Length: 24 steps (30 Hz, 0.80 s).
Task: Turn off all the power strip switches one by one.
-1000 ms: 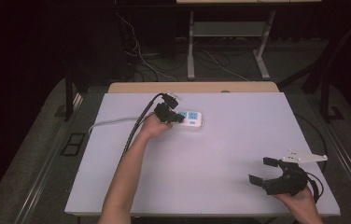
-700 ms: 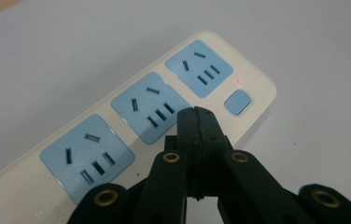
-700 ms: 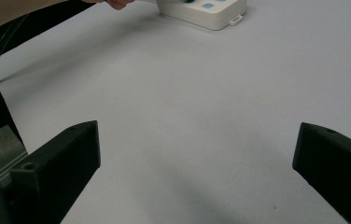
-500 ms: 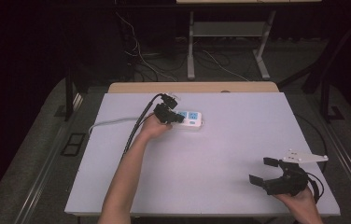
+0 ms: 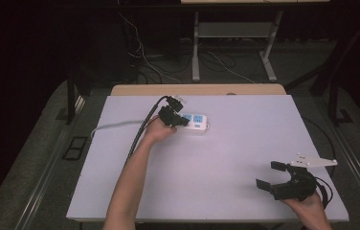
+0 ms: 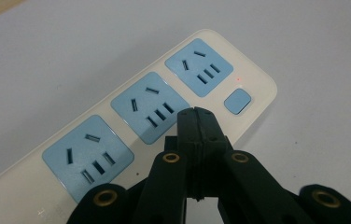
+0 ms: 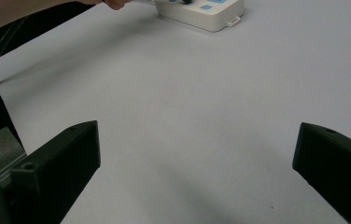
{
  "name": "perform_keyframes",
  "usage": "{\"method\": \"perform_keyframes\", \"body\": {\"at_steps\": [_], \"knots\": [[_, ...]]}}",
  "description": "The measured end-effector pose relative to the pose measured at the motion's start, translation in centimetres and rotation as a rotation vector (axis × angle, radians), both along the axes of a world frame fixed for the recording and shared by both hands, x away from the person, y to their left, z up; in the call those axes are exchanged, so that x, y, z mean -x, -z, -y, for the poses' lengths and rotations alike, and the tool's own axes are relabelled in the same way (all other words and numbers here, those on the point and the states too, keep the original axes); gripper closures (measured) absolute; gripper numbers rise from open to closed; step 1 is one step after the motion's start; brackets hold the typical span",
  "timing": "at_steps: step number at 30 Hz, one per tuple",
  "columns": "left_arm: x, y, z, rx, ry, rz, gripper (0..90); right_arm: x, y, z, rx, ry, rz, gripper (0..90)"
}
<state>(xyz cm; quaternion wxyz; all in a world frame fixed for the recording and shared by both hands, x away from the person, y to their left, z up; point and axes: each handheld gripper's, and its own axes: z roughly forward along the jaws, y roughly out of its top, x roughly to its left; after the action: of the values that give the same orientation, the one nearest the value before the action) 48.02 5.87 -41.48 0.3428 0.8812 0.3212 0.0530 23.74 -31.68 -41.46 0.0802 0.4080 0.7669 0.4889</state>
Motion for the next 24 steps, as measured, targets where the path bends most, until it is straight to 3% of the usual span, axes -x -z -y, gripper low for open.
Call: {"method": "perform_keyframes", "body": {"at_steps": [1,5,8,24], "knots": [[0.0,-0.2,-0.1,0.022,-0.005,0.003,89.6,0.0,0.0,0.0,0.000,0.000,0.000,0.6],[-0.1,-0.5,-0.1,-0.024,0.006,0.013,89.4,-0.1,0.1,0.1,0.000,0.002,-0.001,0.6],[-0.1,-1.0,-0.1,-0.001,0.007,0.020,89.4,-0.1,0.0,0.1,-0.001,0.004,-0.002,0.6],[0.1,-3.5,1.2,-0.023,0.043,0.052,89.4,-0.1,0.0,0.4,-0.015,0.012,0.001,0.6]]}}
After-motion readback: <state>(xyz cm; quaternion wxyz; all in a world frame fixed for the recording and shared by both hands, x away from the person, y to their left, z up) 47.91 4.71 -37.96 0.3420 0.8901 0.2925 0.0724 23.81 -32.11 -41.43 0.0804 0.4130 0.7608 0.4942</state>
